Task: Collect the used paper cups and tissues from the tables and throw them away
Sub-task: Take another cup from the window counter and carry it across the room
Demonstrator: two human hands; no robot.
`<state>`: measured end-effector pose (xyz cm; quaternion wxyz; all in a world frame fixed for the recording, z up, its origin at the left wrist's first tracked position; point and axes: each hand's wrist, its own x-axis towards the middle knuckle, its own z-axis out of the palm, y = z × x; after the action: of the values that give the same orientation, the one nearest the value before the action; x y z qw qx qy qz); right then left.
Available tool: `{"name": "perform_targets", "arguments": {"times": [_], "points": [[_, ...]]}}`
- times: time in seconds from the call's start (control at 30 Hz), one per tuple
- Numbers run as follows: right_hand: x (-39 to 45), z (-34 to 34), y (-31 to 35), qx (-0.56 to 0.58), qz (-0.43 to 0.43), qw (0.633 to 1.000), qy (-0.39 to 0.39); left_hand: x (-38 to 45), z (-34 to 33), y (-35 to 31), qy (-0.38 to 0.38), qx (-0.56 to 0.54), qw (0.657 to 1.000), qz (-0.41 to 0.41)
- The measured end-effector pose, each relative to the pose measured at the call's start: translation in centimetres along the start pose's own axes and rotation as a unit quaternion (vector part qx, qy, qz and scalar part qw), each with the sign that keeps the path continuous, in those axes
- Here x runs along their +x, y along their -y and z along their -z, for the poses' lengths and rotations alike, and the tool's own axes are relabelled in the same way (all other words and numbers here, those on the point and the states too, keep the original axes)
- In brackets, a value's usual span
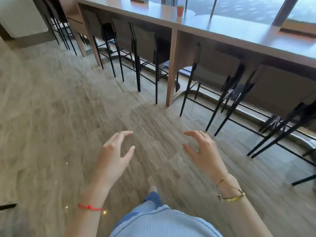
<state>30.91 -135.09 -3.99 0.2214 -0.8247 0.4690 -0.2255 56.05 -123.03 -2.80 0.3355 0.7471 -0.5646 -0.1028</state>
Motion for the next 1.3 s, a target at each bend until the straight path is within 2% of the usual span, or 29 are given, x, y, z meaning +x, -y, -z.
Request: {"name": "perform_targets", "arguments": {"times": [0.33, 0.6, 0.97, 1.3], "points": [[22.1, -2.7, -1.8, 0.014, -0.028, 0.999, -0.004, 23.7, -1.3, 4.8, 0.031, 0.011, 0.999, -0.015], [40.1, -5.6, -5.4, 0.021, -0.025, 0.999, -0.003, 40.5, -5.1, 8.4, 0.035, 0.006, 0.999, -0.006], [69.6, -3.9, -9.8, 0.024, 0.011, 1.000, -0.017, 68.2, -8.5, 10.5, -0.001, 0.007, 1.000, 0.004], [88.3, -4.2, -14.9, 0.019, -0.028, 0.999, -0.040, 89.0, -12.7, 13.2, 0.027, 0.016, 0.999, -0.016]]}}
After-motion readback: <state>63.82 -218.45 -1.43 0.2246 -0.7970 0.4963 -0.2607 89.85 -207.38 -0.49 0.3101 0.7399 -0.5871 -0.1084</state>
